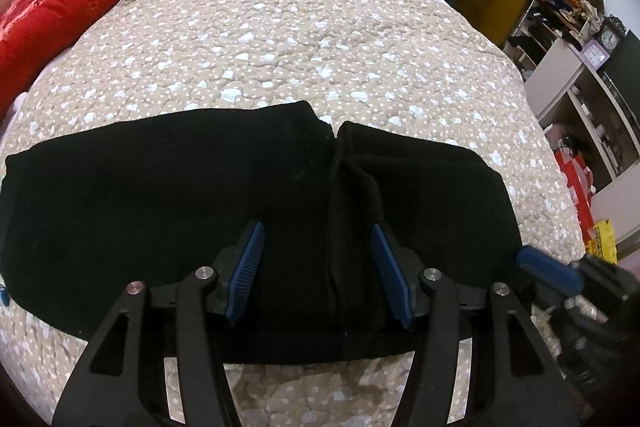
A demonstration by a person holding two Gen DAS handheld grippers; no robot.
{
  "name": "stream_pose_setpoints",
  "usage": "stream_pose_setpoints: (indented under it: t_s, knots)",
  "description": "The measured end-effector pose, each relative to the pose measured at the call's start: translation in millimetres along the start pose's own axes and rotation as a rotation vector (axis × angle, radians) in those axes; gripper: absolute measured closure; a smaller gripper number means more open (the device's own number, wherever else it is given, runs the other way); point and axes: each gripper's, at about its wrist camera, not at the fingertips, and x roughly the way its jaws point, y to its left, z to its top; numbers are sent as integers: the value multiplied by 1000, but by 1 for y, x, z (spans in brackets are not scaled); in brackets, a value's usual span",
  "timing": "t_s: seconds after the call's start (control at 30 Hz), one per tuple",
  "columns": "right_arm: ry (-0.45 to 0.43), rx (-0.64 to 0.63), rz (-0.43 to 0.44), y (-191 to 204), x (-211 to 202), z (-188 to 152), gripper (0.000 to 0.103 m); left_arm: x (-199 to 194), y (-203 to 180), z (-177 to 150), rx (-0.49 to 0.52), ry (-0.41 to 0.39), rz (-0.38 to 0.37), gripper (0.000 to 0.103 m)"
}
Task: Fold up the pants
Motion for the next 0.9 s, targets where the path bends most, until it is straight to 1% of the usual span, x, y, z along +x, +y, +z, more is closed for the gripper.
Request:
stream_pose_setpoints:
  t_s: [0.13, 0.2, 0.27, 0.33, 0.5, 0.6, 0.67, 0.77, 0.9]
  knots:
    - [-39, 12, 7, 3, -8, 13, 88, -5, 1, -1, -13, 3, 5, 47]
    - [-47, 31, 13, 4, -5, 20, 88, -9, 2, -2, -15, 3, 12, 47]
    - [-51, 56, 37, 3, 1, 28, 88, -12, 5, -4, -21, 3, 18, 47]
    - [-40, 68, 50, 5, 14, 36, 87, -17, 8, -6, -28, 1, 20, 47]
    - [19, 30, 30, 16, 56, 53, 87, -25, 20, -10, -51, -12, 40, 47]
    - [56, 16, 24, 19, 78, 57, 87, -24, 26, -11, -67, -5, 41, 47]
    - [56, 18, 17, 19, 78, 60, 87, -24, 27, -11, -68, -5, 37, 47]
    - [52, 19, 20, 20, 67, 61, 87, -25, 29, -10, -74, -9, 30, 47]
    - [42, 6, 46, 27, 46, 50, 87, -28, 34, -14, -88, -10, 17, 47]
